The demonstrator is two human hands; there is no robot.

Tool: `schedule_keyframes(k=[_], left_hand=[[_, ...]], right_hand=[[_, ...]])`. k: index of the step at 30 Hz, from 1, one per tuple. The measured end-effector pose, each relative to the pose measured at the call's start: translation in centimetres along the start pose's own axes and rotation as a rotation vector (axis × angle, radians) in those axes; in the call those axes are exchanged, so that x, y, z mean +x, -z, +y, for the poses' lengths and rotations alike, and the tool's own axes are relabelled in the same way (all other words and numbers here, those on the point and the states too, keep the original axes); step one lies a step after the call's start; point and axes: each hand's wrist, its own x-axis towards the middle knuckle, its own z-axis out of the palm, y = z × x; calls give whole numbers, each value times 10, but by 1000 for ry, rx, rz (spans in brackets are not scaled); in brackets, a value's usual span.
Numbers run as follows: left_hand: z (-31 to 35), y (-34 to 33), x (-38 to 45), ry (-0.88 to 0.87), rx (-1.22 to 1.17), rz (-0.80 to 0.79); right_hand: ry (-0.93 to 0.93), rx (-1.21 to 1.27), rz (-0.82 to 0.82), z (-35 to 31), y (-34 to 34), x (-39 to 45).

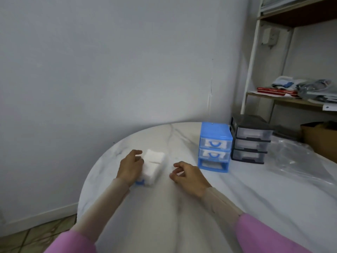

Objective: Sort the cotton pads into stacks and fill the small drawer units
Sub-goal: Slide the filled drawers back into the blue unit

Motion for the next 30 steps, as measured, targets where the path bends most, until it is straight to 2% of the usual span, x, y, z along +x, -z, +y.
schedule_keyframes(k=[3,8,18,24,30], left_hand=[[-3,1,-5,0,-29,-32],[-1,-3,-15,-1,-71,-55],[30,-51,-36,4,-286,-283],[42,-85,-40,-2,-356,-361],[47,-97,-35,-10,-387,-376]], right_hand=[[-45,45,-27,-11,-10,3],[-148,95,27,-8,-8,1],[-263,91,87,17,60,-41],[-352,127,158,41,88,-54],[-347,145,169,51,95,-49]])
